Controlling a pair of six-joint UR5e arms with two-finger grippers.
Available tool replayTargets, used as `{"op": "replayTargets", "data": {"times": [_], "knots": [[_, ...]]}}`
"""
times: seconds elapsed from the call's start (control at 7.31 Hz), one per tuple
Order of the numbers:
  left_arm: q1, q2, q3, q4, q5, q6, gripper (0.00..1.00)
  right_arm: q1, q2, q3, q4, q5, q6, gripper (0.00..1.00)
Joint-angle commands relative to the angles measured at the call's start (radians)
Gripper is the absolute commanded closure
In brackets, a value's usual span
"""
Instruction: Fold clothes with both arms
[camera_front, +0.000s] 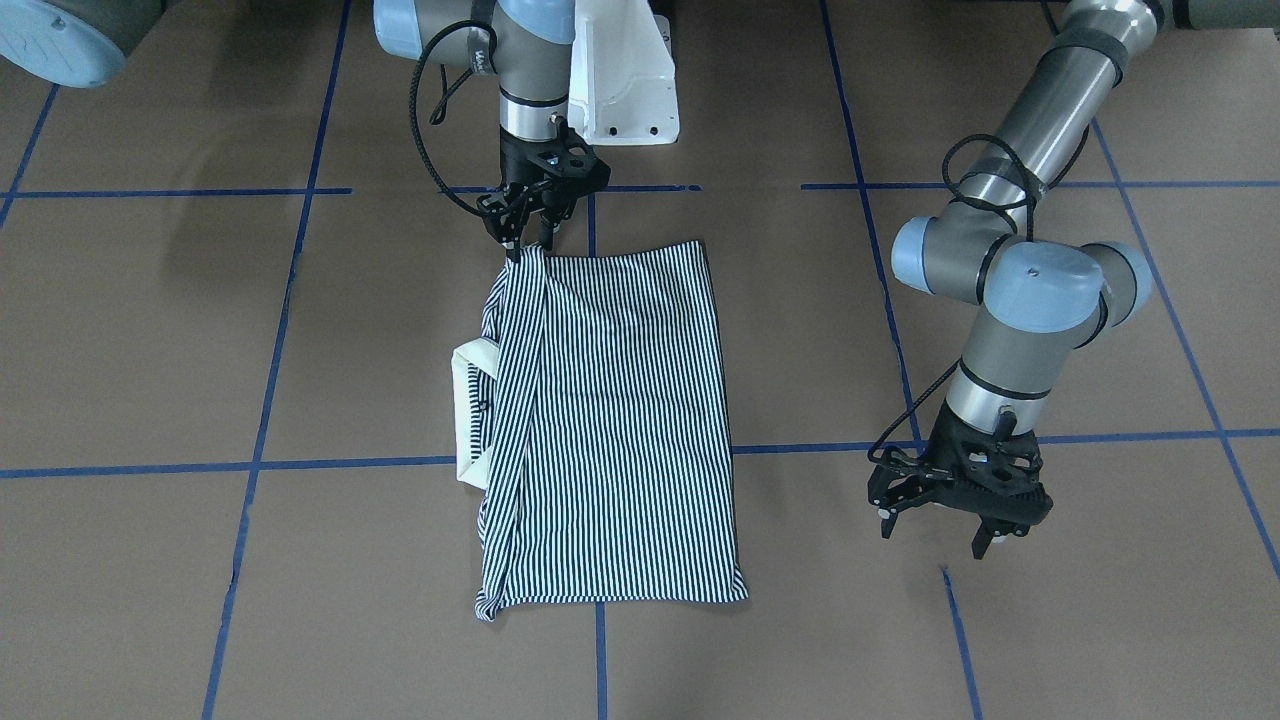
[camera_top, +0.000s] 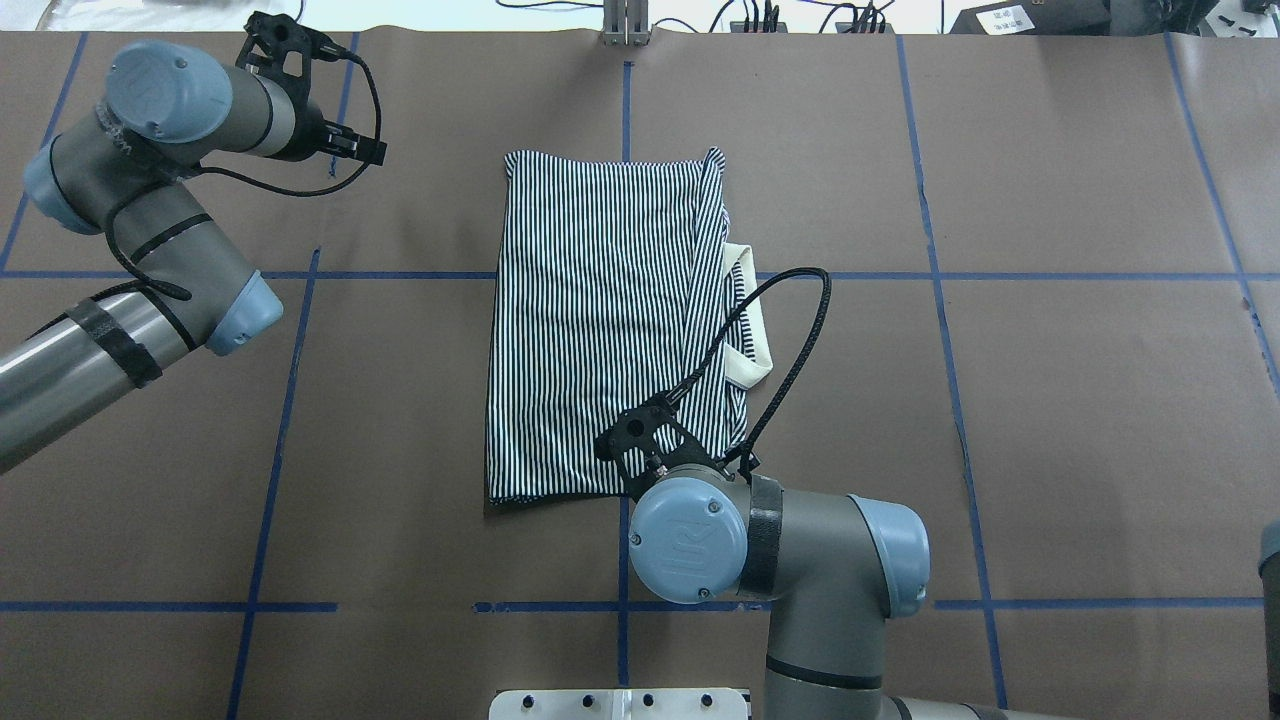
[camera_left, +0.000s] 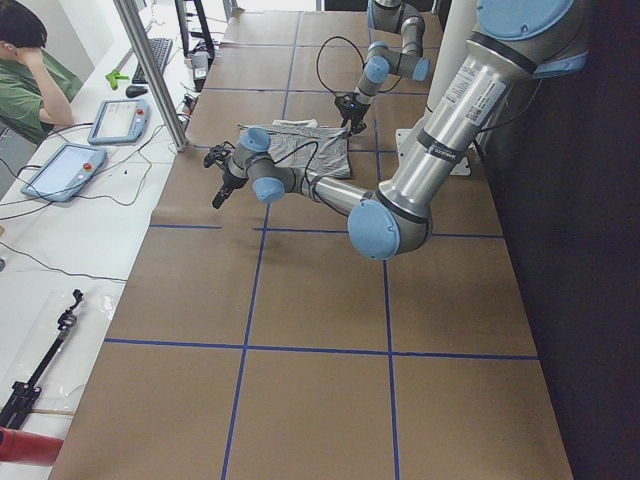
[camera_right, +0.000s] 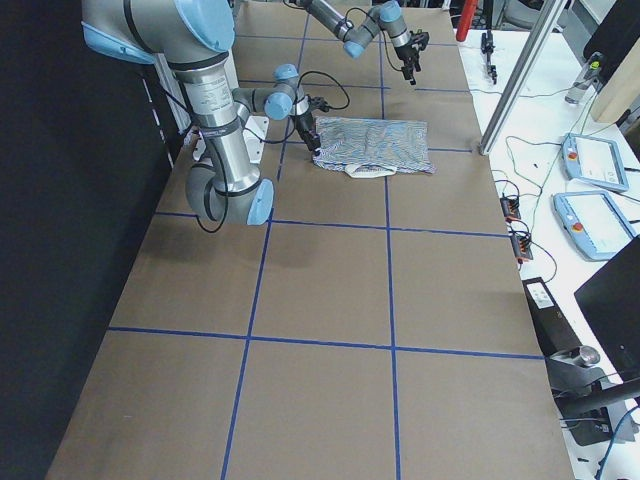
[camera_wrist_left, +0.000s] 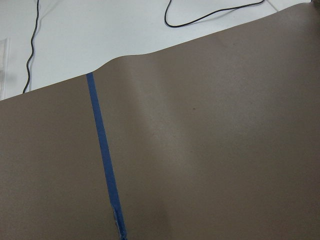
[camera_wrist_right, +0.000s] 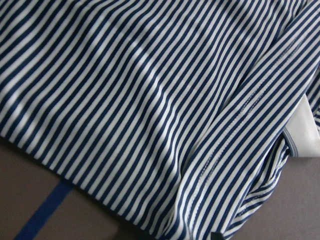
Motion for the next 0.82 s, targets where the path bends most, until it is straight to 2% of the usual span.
{"op": "replayTargets", "data": {"times": [0.0, 0.14, 0.55, 0.68], "knots": [[0.004, 0.001, 0.000, 0.000, 0.000, 0.000, 0.00, 0.018, 0.000, 0.008, 0.001, -0.005, -0.029, 0.89], [0.008, 0.001, 0.000, 0.000, 0.000, -0.002, 0.00, 0.024, 0.000, 0.010, 0.002, -0.006, -0.029, 0.88], [0.016, 0.001, 0.000, 0.000, 0.000, -0.014, 0.00, 0.029, 0.000, 0.011, 0.011, -0.006, -0.026, 0.65], [0.016, 0.001, -0.001, 0.000, 0.000, -0.016, 0.00, 0.030, 0.000, 0.010, 0.013, -0.006, -0.026, 0.65]]}}
